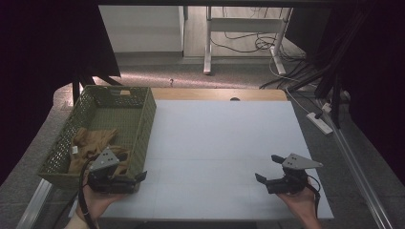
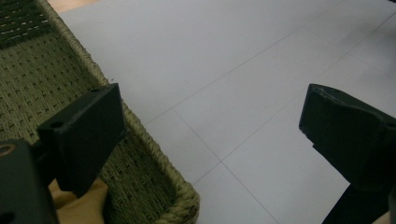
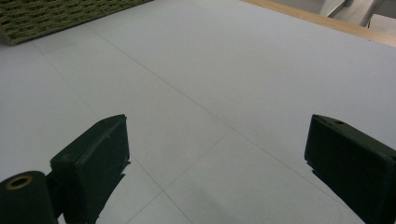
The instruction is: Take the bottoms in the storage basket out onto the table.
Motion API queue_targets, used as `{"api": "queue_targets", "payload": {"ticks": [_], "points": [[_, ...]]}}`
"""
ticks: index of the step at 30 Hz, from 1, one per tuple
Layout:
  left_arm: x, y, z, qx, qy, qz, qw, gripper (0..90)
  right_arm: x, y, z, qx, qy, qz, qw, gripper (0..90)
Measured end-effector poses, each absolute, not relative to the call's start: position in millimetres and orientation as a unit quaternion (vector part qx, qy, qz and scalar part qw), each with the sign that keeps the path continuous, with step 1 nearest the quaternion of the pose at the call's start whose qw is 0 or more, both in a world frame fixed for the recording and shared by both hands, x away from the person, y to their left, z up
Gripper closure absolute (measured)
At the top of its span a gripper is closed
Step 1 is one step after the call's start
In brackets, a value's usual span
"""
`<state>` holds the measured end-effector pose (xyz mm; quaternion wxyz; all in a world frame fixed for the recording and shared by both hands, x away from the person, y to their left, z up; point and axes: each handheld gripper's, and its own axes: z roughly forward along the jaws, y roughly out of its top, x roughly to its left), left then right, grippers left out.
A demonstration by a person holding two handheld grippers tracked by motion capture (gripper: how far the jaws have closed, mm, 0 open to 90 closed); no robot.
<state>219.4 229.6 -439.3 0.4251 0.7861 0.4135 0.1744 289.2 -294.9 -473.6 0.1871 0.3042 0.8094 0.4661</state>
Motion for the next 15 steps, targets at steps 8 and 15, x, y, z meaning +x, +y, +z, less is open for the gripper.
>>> {"api": "queue_targets", "payload": {"ticks": [8, 15], "points": [[219.0, 233.2, -438.0, 0.780, 0.421, 0.176, 0.428, 6.8, 293.1, -291.4, -473.8, 0.295, 0.809, 0.474, 0.181, 7.1], [216.3, 235.9, -437.9, 0.779, 0.420, 0.180, 0.429, 6.8, 293.0, -288.7, -473.1, 0.294, 0.811, 0.473, 0.179, 7.2]]}}
